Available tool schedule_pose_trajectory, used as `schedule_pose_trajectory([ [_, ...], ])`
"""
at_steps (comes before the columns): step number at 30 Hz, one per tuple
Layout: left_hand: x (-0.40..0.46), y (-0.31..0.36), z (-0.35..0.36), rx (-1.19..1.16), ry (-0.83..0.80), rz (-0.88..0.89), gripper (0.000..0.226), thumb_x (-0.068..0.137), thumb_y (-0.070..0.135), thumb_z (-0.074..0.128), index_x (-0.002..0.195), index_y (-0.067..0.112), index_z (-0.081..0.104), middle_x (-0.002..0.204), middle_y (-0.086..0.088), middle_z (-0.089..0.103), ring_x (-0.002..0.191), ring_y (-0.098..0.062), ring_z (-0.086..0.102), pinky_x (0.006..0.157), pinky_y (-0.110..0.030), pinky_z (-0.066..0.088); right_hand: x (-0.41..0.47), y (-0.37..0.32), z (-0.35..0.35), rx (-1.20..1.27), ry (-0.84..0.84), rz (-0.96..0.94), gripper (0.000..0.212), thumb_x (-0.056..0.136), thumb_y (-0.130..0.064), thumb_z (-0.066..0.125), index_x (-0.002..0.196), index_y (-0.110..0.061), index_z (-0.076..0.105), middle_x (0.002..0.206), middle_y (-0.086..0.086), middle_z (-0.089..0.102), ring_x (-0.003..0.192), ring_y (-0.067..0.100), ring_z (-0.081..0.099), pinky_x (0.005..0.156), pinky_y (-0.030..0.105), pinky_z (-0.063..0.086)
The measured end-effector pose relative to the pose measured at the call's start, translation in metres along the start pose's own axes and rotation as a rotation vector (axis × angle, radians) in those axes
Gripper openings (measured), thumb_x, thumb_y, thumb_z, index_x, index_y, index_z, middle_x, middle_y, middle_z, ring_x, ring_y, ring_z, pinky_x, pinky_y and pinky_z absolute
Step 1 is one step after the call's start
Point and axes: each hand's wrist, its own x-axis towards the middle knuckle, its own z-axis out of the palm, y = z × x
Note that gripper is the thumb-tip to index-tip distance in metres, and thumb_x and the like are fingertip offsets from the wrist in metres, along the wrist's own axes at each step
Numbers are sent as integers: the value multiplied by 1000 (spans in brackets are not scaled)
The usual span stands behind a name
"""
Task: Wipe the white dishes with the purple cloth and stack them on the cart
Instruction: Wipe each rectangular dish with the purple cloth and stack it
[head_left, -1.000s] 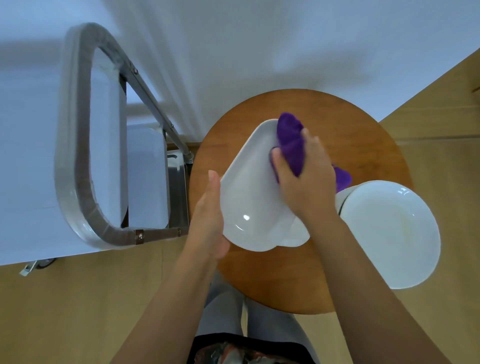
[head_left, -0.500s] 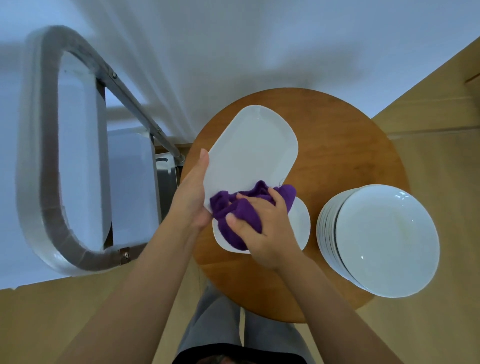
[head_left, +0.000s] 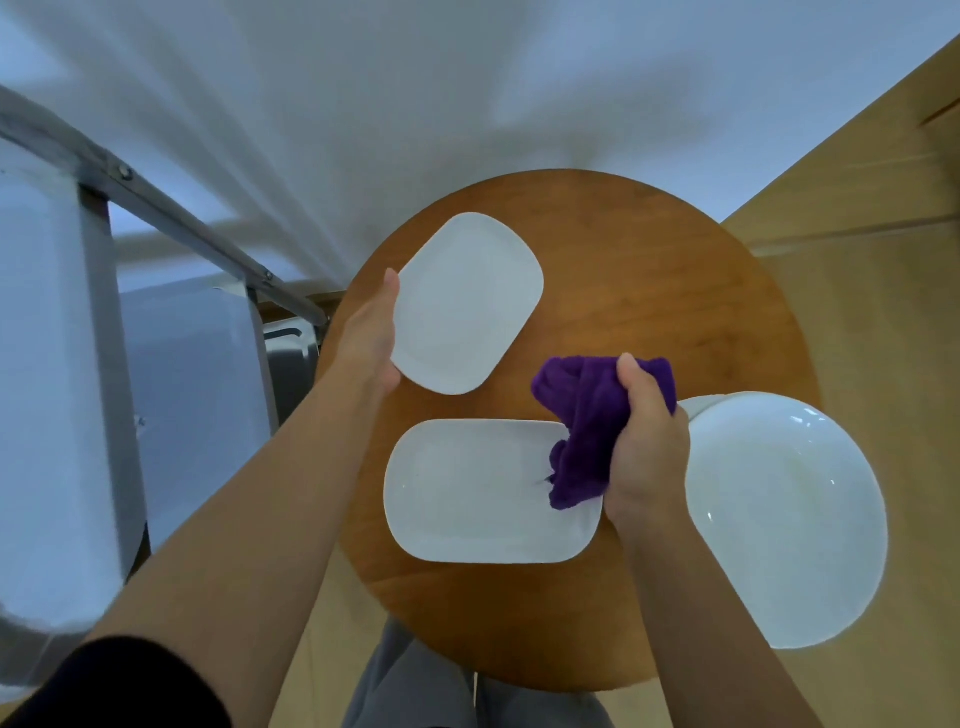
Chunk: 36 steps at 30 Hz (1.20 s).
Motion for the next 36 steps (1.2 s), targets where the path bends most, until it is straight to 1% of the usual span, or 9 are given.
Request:
schedule_pose_trajectory([
  [5,16,3,17,276,142,43,28,93,58,41,97,32,50,83,12,58,76,-11,57,41,-15,46,4,-1,2,-52,-52,7,42,89,-38,56,48,-47,61,43,-16,51,44,1,55,55,27,45],
  [9,27,-1,21,503,123,121,35,91,61,41,96,31,57,85,15,57,79,-8,55,56,-20,40,8,-4,3,-69,-80,15,42,89,-40,56,48,-48,59,44,-15,51,47,4,54,54,26,46],
  [12,39,-10,22,594,142,164,52,91,55,50,130,21,49,113,6,54,95,-15,50,77,-28,41,11,-6,3,-86,-91,30,36,88,-41,56,53,-43,62,44,-16,50,43,-2,53,44,16,44],
  [16,44,-22,23,749,196,174,55,90,44,57,137,20,40,140,-8,37,102,-20,43,88,-36,42,10,-6,3,-89,-82,81,30,87,-43,57,59,-32,60,44,-17,52,43,-3,55,47,20,44],
  [22,35,-36,21,893,225,262,67,91,36,59,145,14,24,146,-10,29,129,-31,40,100,-42,42,9,-6,2,-96,-69,76,25,87,-45,56,70,-27,54,47,-16,54,52,5,56,46,17,44],
  [26,4,-52,5,992,69,281,71,92,35,57,148,15,17,150,-7,29,137,-28,31,110,-48,35,1,-4,1,-74,-57,97,22,88,-46,56,75,-28,51,45,-20,54,65,12,56,56,25,45],
  [29,-27,-73,-22,1044,17,431,29,98,32,47,115,13,59,115,-9,61,105,-22,55,93,-42,47,-6,-1,0,-73,-58,86,23,88,-45,56,73,-27,52,44,-18,54,64,12,56,58,26,45],
  [31,-46,-85,-42,993,66,467,39,98,36,43,87,6,65,82,-12,62,79,-26,57,77,-45,47,-11,3,-1,-66,-55,87,25,87,-45,57,69,-28,54,44,-17,54,63,11,56,58,27,46],
  [36,-71,-116,-71,941,224,350,41,93,41,49,119,13,65,95,-3,53,86,-14,50,77,-26,39,-26,14,-6,-86,-75,60,35,86,-48,57,53,-37,62,48,-14,54,62,13,57,63,30,48],
])
